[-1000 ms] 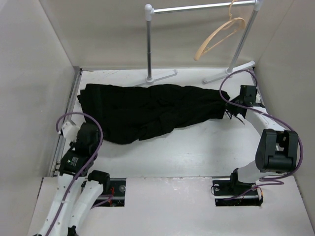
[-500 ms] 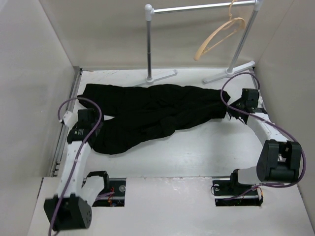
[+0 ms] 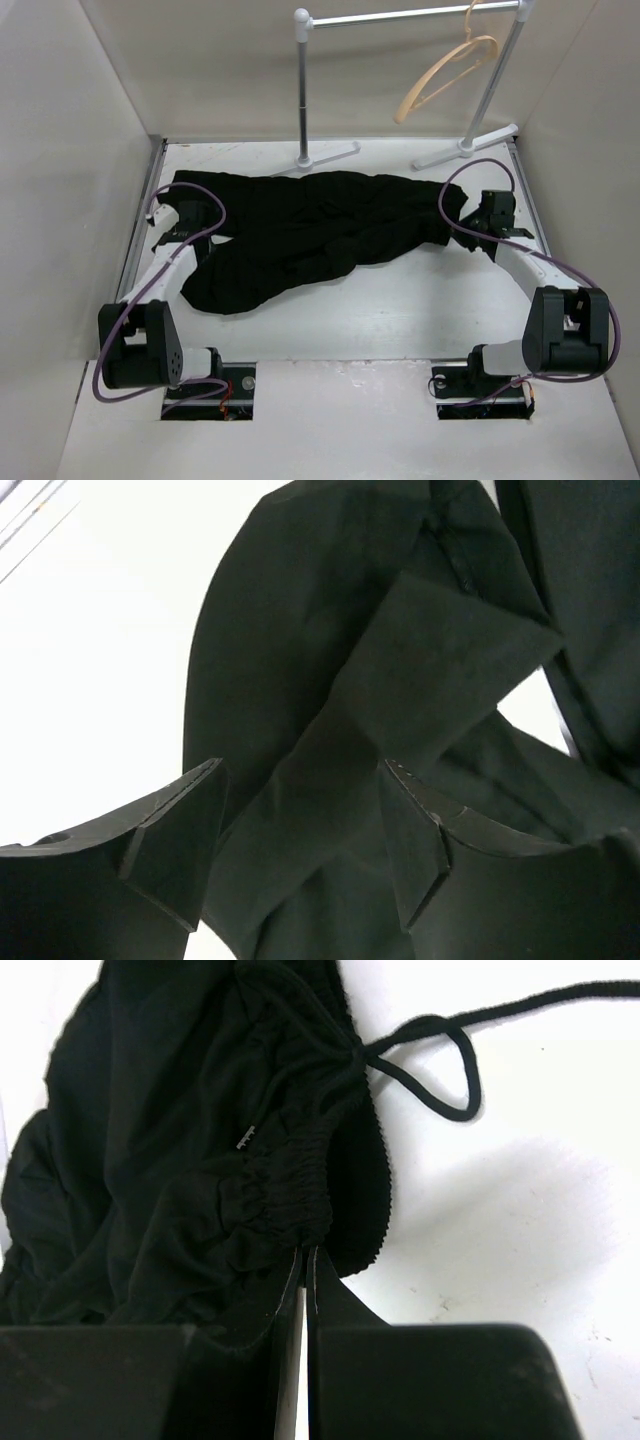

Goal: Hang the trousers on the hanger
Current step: Flatten out the trousers at the center of the board.

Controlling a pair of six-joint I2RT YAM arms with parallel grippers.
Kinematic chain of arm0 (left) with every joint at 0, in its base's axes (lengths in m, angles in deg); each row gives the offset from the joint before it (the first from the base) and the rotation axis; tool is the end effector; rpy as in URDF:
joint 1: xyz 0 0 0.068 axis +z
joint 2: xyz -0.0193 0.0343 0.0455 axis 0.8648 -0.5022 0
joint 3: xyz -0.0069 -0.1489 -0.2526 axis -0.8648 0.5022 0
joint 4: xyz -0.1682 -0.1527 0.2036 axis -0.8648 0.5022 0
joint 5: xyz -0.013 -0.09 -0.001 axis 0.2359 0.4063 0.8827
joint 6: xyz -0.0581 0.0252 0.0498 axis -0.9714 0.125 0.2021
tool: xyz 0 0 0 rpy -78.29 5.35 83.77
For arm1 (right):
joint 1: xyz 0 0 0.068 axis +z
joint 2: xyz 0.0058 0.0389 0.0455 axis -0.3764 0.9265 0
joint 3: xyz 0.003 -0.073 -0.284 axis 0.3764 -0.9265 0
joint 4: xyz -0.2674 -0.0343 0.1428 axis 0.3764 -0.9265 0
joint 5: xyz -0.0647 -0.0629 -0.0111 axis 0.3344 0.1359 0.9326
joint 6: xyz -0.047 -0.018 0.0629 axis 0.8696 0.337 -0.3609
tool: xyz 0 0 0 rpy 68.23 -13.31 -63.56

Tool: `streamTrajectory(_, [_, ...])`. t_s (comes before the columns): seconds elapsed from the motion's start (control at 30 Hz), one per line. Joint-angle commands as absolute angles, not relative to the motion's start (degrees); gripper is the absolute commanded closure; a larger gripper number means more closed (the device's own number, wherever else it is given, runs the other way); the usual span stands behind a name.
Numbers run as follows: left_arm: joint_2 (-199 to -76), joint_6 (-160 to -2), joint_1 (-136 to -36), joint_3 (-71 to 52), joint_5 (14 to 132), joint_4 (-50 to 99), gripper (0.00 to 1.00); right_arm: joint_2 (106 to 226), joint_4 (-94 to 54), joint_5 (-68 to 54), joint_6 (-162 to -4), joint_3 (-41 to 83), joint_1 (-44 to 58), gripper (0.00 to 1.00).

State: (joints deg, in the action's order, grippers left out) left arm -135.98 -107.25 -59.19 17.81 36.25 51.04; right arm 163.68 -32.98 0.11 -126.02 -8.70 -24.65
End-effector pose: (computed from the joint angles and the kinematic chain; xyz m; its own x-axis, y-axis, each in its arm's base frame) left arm 0.3050 0.0365 0.1921 -0.4527 -0.5409 -0.7089 -0.7199 0.6908 -0.0674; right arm 0.3397 -0.0141 0.1818 -0.4392 0.7860 -0.4352 0.5778 0.6180 0.5331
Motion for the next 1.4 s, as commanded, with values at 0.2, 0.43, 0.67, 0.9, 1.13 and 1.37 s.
streamTrajectory(0.2, [-142.7,-103.7,-57.6,15.8,41.7,37.5,0.67,162.1,-29.2,-1.2,-127.6,-7.2,-22.2,0.93])
streamTrajectory(0.43, [-136.7,-103.8,-56.4,14.0,40.4,42.2,0.91,161.9,-29.2,0.0,-127.8,-8.5,-17.2,0.93])
streamTrajectory(0.67, [-127.0,-105.0,-48.1,15.2,35.0,52.3,0.98,157.5,-31.0,0.1,-127.8,-11.2,-19.0,0.95])
streamTrajectory(0.9, [-124.6,-109.1,-34.2,15.1,23.8,66.5,0.94,152.8,-35.3,1.4,-130.6,-14.0,-25.4,0.97])
streamTrajectory(1.13, [-131.0,-108.7,-27.1,8.7,26.2,65.8,0.83,155.8,-36.1,0.9,-133.4,-10.8,-31.0,0.98])
streamTrajectory(1.37, [-127.3,-110.1,-40.9,3.8,27.3,65.6,0.59,150.2,-38.5,4.4,-133.2,-15.9,-31.3,0.98])
